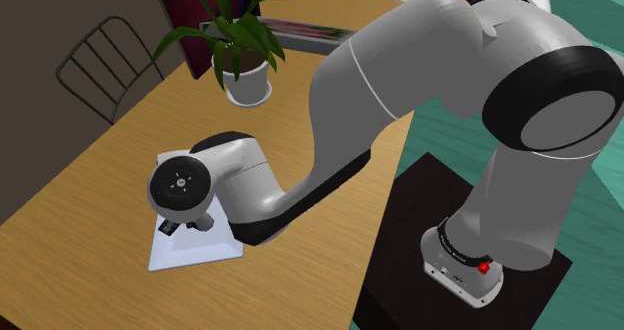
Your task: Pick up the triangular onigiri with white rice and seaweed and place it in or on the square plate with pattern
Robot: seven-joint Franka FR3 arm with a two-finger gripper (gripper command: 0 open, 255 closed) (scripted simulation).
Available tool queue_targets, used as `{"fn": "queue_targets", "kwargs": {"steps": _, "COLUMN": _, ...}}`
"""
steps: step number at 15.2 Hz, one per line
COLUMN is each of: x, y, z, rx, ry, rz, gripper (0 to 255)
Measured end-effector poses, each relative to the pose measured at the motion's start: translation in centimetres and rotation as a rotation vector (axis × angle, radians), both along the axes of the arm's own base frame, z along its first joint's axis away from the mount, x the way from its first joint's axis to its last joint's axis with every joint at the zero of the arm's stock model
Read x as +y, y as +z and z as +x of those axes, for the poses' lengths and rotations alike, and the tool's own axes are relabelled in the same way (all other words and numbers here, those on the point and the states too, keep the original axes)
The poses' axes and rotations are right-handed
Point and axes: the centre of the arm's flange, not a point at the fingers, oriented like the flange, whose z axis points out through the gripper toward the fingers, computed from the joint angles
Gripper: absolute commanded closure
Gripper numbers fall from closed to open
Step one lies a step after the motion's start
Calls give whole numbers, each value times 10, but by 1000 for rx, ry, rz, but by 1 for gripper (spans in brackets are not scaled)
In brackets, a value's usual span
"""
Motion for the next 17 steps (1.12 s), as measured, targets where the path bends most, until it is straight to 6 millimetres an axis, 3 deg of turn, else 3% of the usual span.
{"fn": "queue_targets", "kwargs": {"steps": 1, "x": 0, "y": 0, "z": 0, "rx": 0, "ry": 0, "rz": 0, "gripper": 255}}
{"fn": "queue_targets", "kwargs": {"steps": 2, "x": 0, "y": 0, "z": 0, "rx": 0, "ry": 0, "rz": 0, "gripper": 0}}
{"fn": "queue_targets", "kwargs": {"steps": 8, "x": 0, "y": 0, "z": 0, "rx": 0, "ry": 0, "rz": 0, "gripper": 0}}
{"fn": "queue_targets", "kwargs": {"steps": 13, "x": -6, "y": 40, "z": -21, "rx": -1, "ry": 0, "rz": 1, "gripper": 0}}
{"fn": "queue_targets", "kwargs": {"steps": 17, "x": -6, "y": 44, "z": -23, "rx": 0, "ry": 0, "rz": 0, "gripper": 0}}
